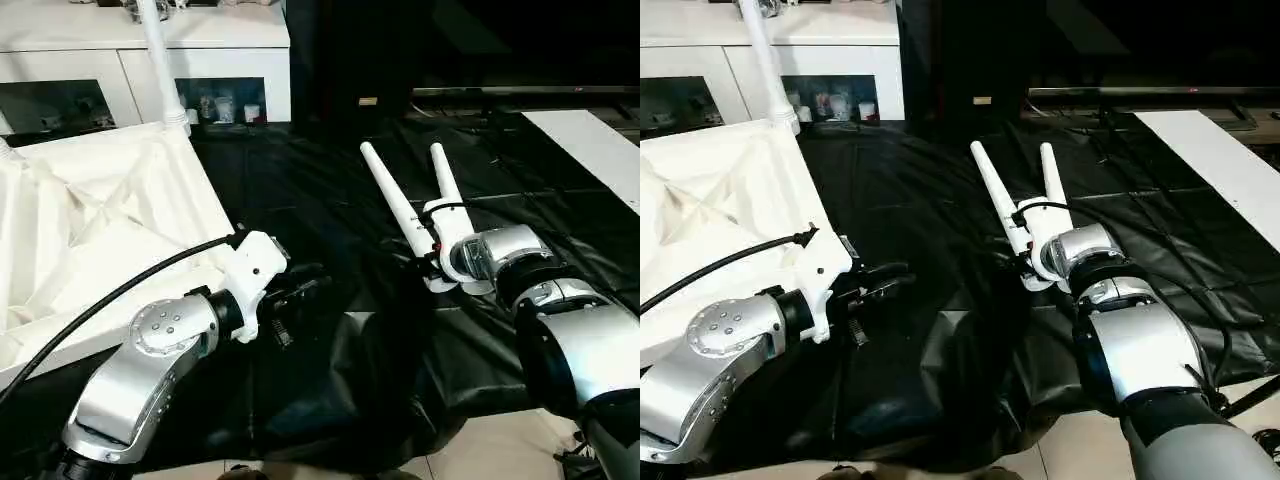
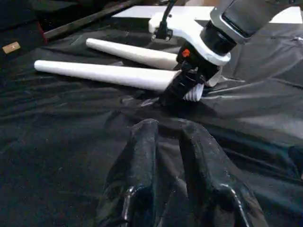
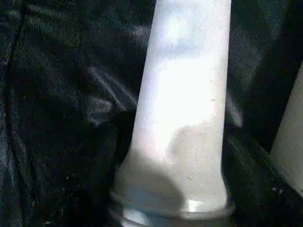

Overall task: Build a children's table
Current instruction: Pick table leg

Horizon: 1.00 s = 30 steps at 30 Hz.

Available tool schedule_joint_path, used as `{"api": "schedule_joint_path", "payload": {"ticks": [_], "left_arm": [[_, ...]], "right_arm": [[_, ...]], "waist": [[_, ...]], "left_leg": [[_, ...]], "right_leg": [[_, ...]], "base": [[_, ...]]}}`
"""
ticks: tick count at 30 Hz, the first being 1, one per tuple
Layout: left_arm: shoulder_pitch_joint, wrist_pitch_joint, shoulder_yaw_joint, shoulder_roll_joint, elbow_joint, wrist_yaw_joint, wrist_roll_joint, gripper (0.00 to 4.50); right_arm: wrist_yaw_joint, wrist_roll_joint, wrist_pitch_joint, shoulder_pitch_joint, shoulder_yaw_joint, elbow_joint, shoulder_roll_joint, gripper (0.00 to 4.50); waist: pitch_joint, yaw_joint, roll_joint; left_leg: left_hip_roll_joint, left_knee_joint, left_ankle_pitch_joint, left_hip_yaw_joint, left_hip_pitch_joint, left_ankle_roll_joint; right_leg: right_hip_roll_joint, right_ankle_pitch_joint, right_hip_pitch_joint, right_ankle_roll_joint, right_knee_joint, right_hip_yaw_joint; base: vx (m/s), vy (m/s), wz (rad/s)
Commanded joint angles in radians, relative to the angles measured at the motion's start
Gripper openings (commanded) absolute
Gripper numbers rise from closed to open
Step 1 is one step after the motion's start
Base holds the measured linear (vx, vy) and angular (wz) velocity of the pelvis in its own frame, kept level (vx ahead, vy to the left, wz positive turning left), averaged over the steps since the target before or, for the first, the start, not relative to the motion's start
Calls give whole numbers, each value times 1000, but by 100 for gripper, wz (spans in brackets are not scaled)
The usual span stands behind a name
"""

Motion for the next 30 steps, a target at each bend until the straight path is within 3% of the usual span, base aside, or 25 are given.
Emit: {"api": "schedule_joint_path", "payload": {"ticks": [1, 6, 9, 12, 13, 15, 16, 18, 20, 21, 22, 23, 24, 25, 26, 28, 29, 30], "left_arm": [[-2, 4, -1, 4, -13, 6, 5, 103], [-3, 9, 25, -7, -5, 18, -11, 103], [-18, 25, 57, -27, 13, 45, -28, 138], [-61, 46, 116, -74, 61, 110, -48, 138], [-65, 47, 121, -78, 65, 116, -49, 164], [-99, 50, 162, -117, 88, 153, -77, 172], [-125, 64, 190, -147, 93, 171, -113, 175], [-143, 83, 209, -171, 93, 181, -145, 192], [-181, 147, 250, -219, 100, 220, -202, 216], [-181, 147, 250, -219, 100, 220, -202, 216], [-256, 231, 321, -297, 140, 290, -290, 225], [-256, 231, 321, -297, 140, 290, -290, 225], [-313, 262, 370, -347, 180, 335, -349, 254], [-343, 270, 391, -367, 202, 350, -380, 260], [-368, 275, 406, -380, 217, 360, -407, 260], [-390, 282, 419, -390, 229, 369, -429, 260], [-437, 290, 436, -398, 263, 378, -455, 270], [-437, 290, 436, -398, 263, 378, -455, 270]], "right_arm": [[3, 7, -15, -24, -19, 9, -4, 269], [22, 50, -27, -48, -61, -13, 2, 269], [47, 79, -42, -58, -86, -37, 4, 269], [60, 132, -89, -56, -137, -98, 9, 269], [61, 137, -96, -54, -141, -106, 10, 269], [82, 191, -136, -25, -186, -200, 20, 269], [126, 232, -151, 17, -205, -306, 34, 269], [171, 267, -149, 60, -211, -405, 47, 269], [227, 329, -128, 153, -211, -601, 75, 269], [227, 329, -128, 153, -211, -601, 75, 269], [284, 422, -59, 306, -181, -881, 109, 269], [284, 422, -59, 306, -181, -881, 109, 269], [314, 481, -13, 400, -154, -1033, 124, 268], [326, 508, 7, 446, -137, -1103, 129, 268], [333, 531, 29, 476, -126, -1150, 130, 268], [338, 550, 50, 503, -117, -1194, 131, 267], [350, 580, 78, 544, -93, -1266, 129, 267], [350, 580, 78, 544, -93, -1266, 129, 267]], "waist": [[-71, 6, -3], [-77, 11, -2], [-79, 14, 0], [-83, 21, 3], [-84, 25, 6], [-86, 29, 6], [-91, 34, 5], [-95, 40, 4], [-92, 44, 6], [-97, 47, 7], [-89, 53, 13], [-89, 53, 13], [-90, 57, 9], [-92, 68, 14], [-88, 66, 14], [-84, 69, 11], [-76, 67, 10], [-77, 72, 11]], "left_leg": [[52, -84, -403, -13, 23, -41], [53, -82, -328, -5, 18, -24], [55, -78, -287, 4, 17, -12], [56, -74, -244, 9, 19, -5], [57, -73, -230, 9, 20, -4], [55, -70, -187, 12, 19, 12], [55, -65, -122, 13, 17, 37], [56, -63, -72, 14, 18, 66], [53, -63, -54, 17, 19, 80], [59, -61, -61, 14, 25, 85], [50, -64, -63, 20, 24, 82], [50, -64, -63, 20, 24, 82], [54, -69, -101, 16, 28, 79], [58, -71, -126, 13, 33, 69], [58, -73, -142, 11, 30, 62], [59, -79, -200, 10, 34, 33], [55, -84, -242, 11, 32, 11], [55, -84, -267, 9, 37, -6]], "right_leg": [[-48, -398, 28, -191, -83, 28], [-47, -328, 37, -207, -74, 29], [-44, -287, 38, -219, -71, 28], [-41, -224, 39, -229, -67, 28], [-40, -202, 40, -233, -65, 28], [-38, -130, 44, -246, -59, 29], [-35, -31, 50, -263, -49, 27], [-34, 53, 54, -275, -42, 26], [-29, 91, 55, -287, -40, 27], [-32, 98, 52, -295, -40, 27], [-25, 96, 55, -281, -46, 30], [-25, 96, 55, -281, -46, 30], [-25, 70, 55, -274, -52, 29], [-31, 27, 52, -270, -56, 28], [-31, -2, 54, -264, -60, 28], [-33, -106, 50, -246, -71, 28], [-33, -192, 47, -221, -79, 28], [-35, -249, 44, -189, -85, 30]], "base": [[0, 0, 0], [0, 0, 0], [0, 0, 0], [0, 0, 0], [0, 0, 0], [0, 0, 0], [0, 0, 0], [0, 0, 0], [0, 0, 0], [0, 0, 0], [0, 0, 0], [0, 0, 0], [0, 0, 0], [0, 0, 0], [0, 0, 0], [0, 0, 0], [0, 0, 0], [0, 0, 0]]}}
